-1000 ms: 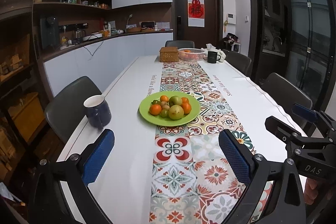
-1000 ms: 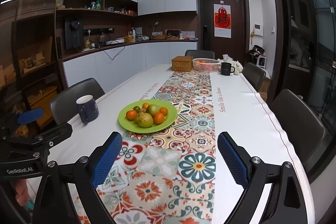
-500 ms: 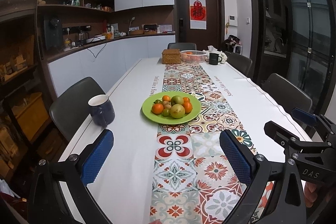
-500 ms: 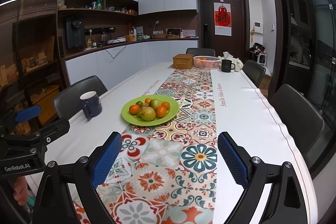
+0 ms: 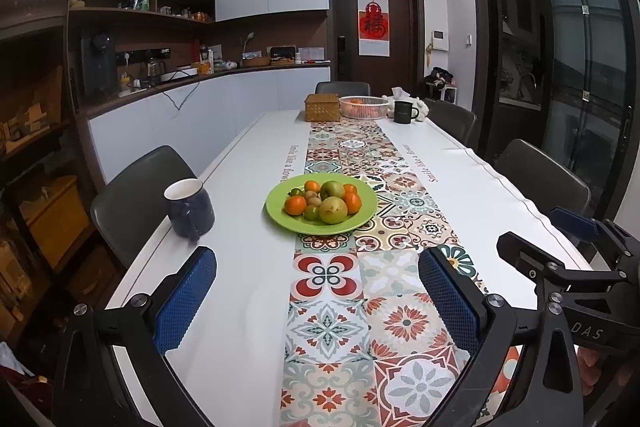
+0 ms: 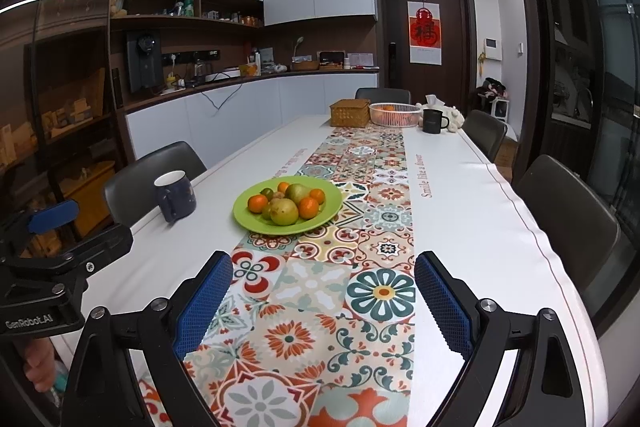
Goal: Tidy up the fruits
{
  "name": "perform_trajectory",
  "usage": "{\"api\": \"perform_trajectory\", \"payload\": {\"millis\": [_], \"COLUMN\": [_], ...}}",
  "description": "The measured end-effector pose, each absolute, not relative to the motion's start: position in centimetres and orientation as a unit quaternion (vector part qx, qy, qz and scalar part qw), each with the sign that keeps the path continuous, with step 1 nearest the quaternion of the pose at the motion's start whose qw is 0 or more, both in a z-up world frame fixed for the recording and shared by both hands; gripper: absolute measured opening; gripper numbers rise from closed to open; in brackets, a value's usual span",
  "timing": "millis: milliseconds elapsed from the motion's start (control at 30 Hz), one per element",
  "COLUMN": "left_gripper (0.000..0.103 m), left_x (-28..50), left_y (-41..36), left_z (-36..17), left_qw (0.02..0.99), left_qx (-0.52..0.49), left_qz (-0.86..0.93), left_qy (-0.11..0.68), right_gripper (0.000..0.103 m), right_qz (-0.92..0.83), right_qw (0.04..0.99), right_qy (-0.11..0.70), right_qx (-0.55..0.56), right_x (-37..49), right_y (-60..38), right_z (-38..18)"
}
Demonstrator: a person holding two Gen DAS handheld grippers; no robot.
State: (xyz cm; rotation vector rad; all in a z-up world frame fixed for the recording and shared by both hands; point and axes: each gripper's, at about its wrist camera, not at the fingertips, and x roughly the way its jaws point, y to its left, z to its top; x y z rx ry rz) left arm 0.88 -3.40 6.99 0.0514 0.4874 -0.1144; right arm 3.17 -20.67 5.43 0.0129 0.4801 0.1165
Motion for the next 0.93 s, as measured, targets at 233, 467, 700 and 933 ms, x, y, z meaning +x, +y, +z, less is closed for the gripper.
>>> {"api": "perform_trajectory", "payload": {"millis": [233,467,700,933], "left_gripper": [0.103,0.103,0.103,0.103], "left_x": [0.78,0.92,1.16,1.3], "left_y": [-3.34,-3.36,-3.41,-3.18], "left_z": [6.99,6.88,6.48,6.18], "left_qw": [0.97,0.968,0.968,0.968], "left_qx": [0.025,0.024,0.028,0.024], "left_qz": [-0.055,-0.06,-0.049,-0.043], "left_qy": [0.237,0.241,0.245,0.246], "right_gripper": [0.093,0.093,0.093,0.093], "right_qz": [0.059,0.06,0.059,0.06], "right_qw": [0.969,0.968,0.967,0.966], "right_qy": [0.241,0.243,0.246,0.25], "right_qx": [0.008,0.008,0.007,0.007], "right_x": [3.14,3.09,3.15,3.38], "right_y": [-20.63,-20.6,-20.5,-20.42], "right_z": [5.4,5.36,5.22,4.86]}}
